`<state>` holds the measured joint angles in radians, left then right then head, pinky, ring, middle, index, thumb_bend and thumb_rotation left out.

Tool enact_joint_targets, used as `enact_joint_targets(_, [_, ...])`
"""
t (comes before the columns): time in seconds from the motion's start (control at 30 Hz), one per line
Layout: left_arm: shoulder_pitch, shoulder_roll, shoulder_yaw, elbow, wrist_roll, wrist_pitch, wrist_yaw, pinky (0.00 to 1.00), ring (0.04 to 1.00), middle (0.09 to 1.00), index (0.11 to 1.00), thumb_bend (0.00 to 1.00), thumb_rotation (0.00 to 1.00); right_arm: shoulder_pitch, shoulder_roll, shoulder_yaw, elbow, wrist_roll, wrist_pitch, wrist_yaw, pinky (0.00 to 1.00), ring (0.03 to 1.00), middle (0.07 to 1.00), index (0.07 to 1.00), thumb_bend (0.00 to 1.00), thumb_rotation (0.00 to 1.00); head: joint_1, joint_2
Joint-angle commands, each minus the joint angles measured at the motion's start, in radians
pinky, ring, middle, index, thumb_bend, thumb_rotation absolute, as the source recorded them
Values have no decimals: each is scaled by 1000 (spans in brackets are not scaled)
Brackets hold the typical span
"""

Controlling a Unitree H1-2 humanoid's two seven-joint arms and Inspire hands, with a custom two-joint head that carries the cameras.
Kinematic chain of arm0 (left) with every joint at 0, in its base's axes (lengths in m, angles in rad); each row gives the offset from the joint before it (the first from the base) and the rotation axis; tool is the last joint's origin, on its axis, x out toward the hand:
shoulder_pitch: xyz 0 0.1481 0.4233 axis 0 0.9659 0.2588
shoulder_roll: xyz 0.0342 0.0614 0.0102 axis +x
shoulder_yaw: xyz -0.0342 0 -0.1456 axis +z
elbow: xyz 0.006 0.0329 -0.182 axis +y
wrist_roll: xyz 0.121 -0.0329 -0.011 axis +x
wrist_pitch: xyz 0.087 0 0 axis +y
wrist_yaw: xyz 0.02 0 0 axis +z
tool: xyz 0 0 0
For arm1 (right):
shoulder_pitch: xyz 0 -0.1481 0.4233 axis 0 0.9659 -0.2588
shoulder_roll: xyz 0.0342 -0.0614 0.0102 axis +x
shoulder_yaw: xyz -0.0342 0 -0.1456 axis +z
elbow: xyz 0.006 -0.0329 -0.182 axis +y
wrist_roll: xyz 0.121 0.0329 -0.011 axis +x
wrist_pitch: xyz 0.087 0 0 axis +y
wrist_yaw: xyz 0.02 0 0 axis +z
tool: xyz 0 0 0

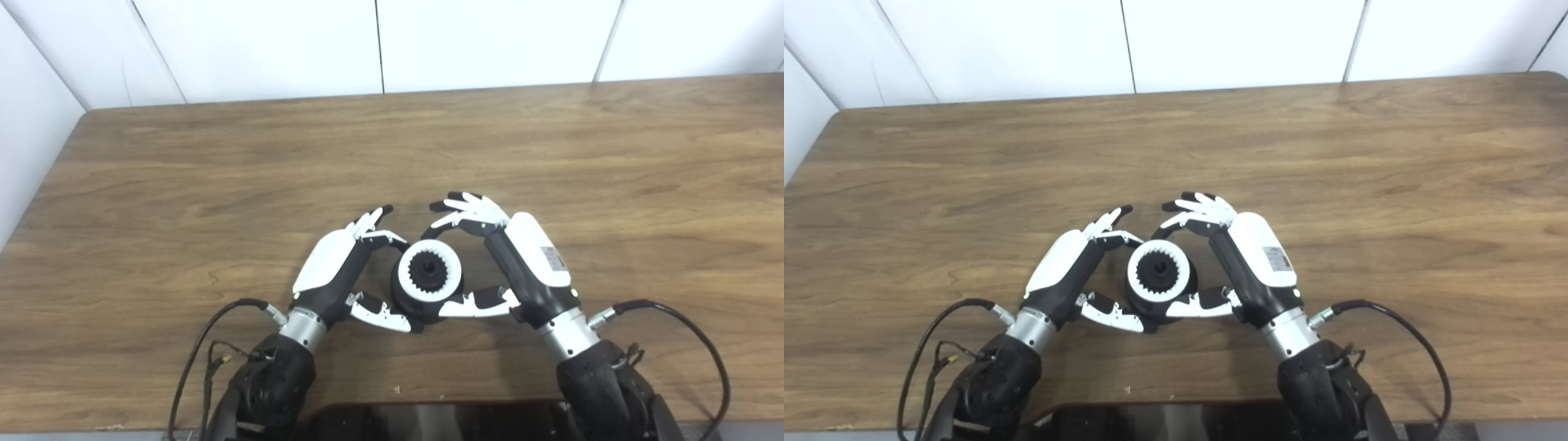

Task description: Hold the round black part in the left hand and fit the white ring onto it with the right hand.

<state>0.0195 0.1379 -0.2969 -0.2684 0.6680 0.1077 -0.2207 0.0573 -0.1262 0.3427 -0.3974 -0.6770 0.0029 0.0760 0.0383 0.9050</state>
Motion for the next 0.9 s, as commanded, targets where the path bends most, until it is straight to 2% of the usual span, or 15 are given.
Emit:
enact_joint_targets(0.0, [-27, -3, -1, -55, 2, -6, 9, 1000, 1000, 1000, 545, 937, 220, -34, 42, 3, -4, -5, -26, -24, 918, 894, 814, 481, 520, 143, 3, 2])
enact_joint_targets(0.3, [-25, -1, -4, -61, -2, 1, 10, 1000, 1000, 1000, 546, 930, 214, -50, 51, 3, 33, -12, -19, -33, 938, 907, 813, 481, 519, 141, 0, 6])
enact_joint_targets(0.87, [-26, 13, 0, -65, -8, 7, 9, 1000, 1000, 1000, 545, 938, 215, -57, 25, -35, 31, 17, -32, -40, 951, 905, 819, 482, 518, 143, -8, 9])
